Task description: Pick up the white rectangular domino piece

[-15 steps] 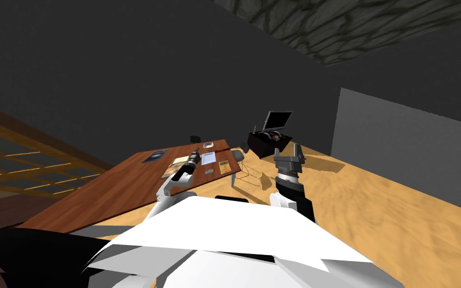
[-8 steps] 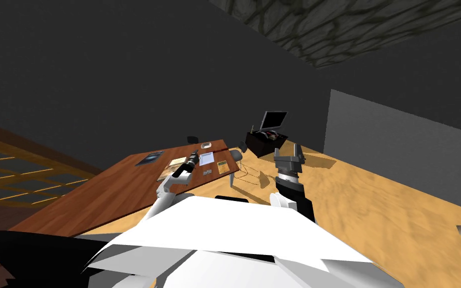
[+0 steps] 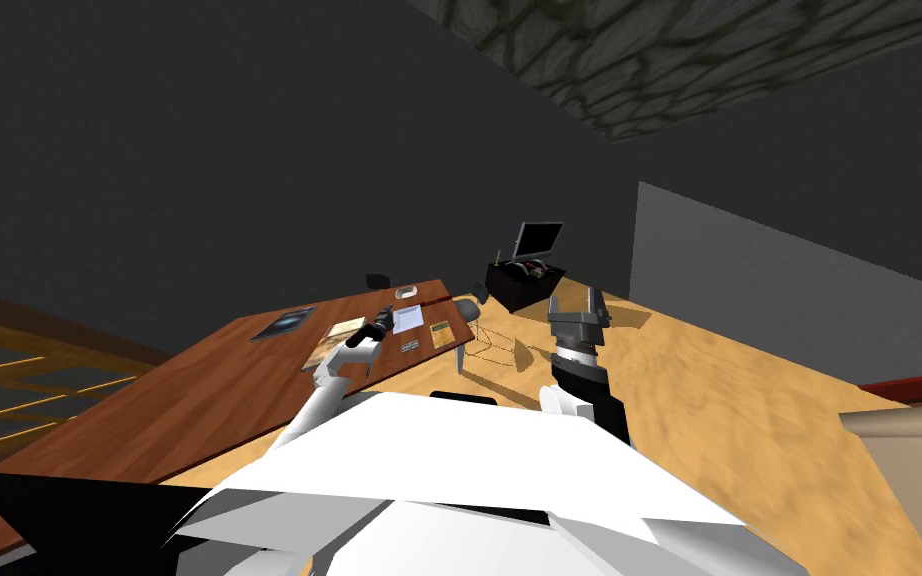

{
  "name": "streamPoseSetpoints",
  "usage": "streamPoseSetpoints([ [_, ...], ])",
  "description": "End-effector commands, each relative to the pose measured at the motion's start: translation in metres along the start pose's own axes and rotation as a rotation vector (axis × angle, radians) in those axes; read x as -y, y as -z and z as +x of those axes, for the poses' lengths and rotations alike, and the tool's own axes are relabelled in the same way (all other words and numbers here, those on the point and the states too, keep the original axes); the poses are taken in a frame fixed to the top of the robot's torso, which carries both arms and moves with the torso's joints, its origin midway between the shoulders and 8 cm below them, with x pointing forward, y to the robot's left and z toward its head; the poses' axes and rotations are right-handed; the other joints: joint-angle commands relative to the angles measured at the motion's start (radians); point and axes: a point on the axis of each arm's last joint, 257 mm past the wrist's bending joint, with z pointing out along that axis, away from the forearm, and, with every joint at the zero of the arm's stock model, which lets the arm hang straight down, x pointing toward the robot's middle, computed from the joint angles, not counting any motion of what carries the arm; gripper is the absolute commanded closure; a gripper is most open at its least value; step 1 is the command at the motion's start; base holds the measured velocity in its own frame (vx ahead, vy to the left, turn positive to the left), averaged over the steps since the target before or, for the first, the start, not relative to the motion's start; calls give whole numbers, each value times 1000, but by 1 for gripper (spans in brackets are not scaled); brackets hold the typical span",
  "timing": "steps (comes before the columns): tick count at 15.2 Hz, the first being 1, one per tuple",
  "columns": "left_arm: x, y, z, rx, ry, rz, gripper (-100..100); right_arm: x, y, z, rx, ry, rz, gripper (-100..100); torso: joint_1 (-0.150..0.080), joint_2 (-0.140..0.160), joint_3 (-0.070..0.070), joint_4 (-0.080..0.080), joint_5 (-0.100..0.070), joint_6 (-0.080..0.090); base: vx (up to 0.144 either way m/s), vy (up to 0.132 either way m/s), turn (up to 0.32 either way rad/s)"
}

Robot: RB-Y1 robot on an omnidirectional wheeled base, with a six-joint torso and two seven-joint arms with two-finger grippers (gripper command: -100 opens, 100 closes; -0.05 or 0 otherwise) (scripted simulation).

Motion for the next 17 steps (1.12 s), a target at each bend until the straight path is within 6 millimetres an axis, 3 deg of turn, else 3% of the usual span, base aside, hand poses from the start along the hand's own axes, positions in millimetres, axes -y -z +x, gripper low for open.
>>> streamPoseSetpoints([
  [1,-19,-6,-19,35,17,-68,-100,0,0,0,0,0,0,0,0,0,0,0,0,0,-8,-11,-119],
  [3,-27,-5,-20,41,17,-96,-100,0,0,0,0,0,0,0,0,0,0,0,0,0,-8,-8,-94],
  [4,-37,-10,-34,68,35,-137,-100,0,0,0,0,0,0,0,0,0,0,0,0,0,-7,-9,-107],
  [6,-45,-9,-36,74,35,-168,-100,0,0,0,0,0,0,0,0,0,0,0,0,0,-7,-7,-84],
  [7,-54,-13,-48,99,55,-207,-100,0,0,0,0,0,0,0,0,0,0,0,0,0,-8,-10,-118],
  [9,-64,-11,-50,106,57,-240,-100,0,0,0,0,0,0,0,0,0,0,0,0,0,-8,-7,-93],
  [10,-72,-14,-62,130,79,-275,-100,0,0,0,0,0,0,0,0,0,0,0,0,0,-7,-9,-142],
  [17,-114,-7,-85,190,135,-440,-100,0,0,0,0,0,0,0,0,0,0,0,0,0,-5,-8,-99],
])
